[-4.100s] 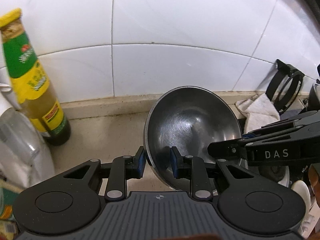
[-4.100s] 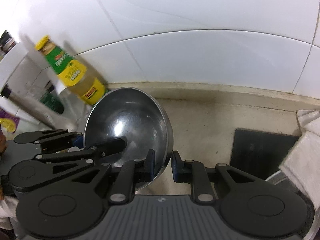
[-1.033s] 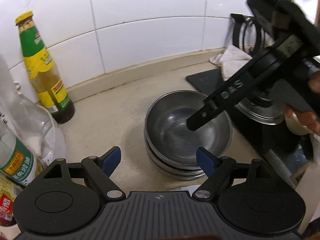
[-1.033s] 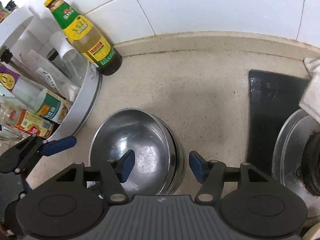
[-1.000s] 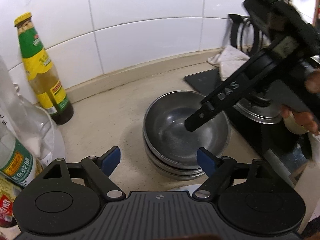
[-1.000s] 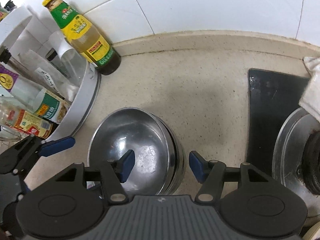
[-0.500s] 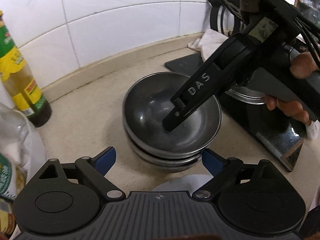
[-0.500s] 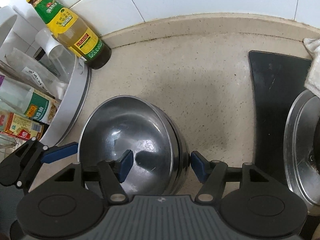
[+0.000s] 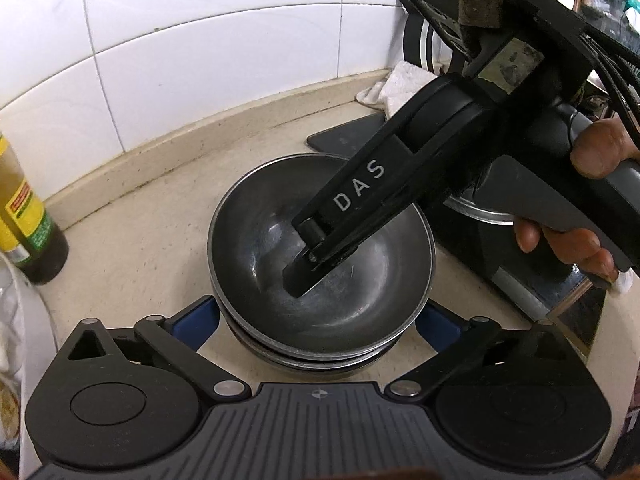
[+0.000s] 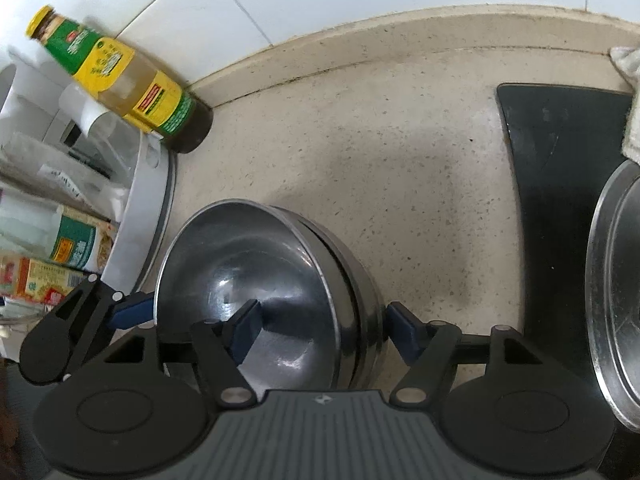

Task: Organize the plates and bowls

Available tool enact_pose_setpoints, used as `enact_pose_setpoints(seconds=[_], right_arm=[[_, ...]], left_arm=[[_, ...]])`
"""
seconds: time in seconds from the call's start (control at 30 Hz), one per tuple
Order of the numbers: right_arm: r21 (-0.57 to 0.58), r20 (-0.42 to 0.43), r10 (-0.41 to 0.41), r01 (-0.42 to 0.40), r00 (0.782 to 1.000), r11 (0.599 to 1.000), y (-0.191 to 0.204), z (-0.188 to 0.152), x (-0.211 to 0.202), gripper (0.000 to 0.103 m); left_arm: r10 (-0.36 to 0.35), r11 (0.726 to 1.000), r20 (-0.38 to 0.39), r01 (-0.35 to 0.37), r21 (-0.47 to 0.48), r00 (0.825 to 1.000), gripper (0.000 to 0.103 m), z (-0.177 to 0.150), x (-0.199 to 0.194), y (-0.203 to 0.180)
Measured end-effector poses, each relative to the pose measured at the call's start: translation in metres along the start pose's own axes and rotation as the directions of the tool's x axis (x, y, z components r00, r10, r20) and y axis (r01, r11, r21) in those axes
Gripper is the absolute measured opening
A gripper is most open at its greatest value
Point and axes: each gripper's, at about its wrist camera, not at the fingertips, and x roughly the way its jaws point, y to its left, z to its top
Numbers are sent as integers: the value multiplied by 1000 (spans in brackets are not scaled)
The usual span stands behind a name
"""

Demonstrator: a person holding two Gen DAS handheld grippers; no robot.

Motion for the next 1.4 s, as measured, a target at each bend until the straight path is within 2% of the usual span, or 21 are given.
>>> enact_pose_setpoints(seconds=[0.23, 0.4, 0.53, 0.63, 0.77, 0.83, 1.03, 1.23, 1.4], right_arm=[[43, -5, -2, 3, 1000, 999, -9, 12, 5, 72], [88, 13, 19, -20, 1000, 996, -16, 16, 9, 73], [127, 19, 48, -50, 999, 991, -22, 20, 9, 74], [132, 32, 61, -65, 998, 989, -26, 23, 9, 74], [146, 24, 112, -114, 993, 983, -29, 27, 18, 77], [146, 22, 125, -127, 992, 981, -29, 28, 20, 76], [132, 34, 126, -129, 991, 983, -29, 29, 20, 74], [134, 36, 150, -154, 988, 979, -32, 28, 20, 74], [121, 34, 160, -163, 986, 979, -27, 27, 20, 74]], left_arm=[[-13, 999, 34, 12, 34, 999, 103, 10, 22, 4], [-33, 998, 41, 31, 50, 999, 103, 18, 30, 13], [-72, 995, 56, 68, 71, 996, 103, 12, 29, 20], [-120, 991, 11, 119, 66, 993, 103, 7, 36, 31], [-119, 989, -39, 121, 82, 992, 103, 0, 54, 34], [-127, 989, -31, 129, 72, 991, 103, 2, 60, 35], [-99, 993, -4, 100, 56, 995, 103, -1, 62, 32], [-73, 997, -20, 74, 27, 997, 103, 7, 59, 28], [-23, 1000, -14, 23, 13, 1000, 103, 14, 53, 27]])
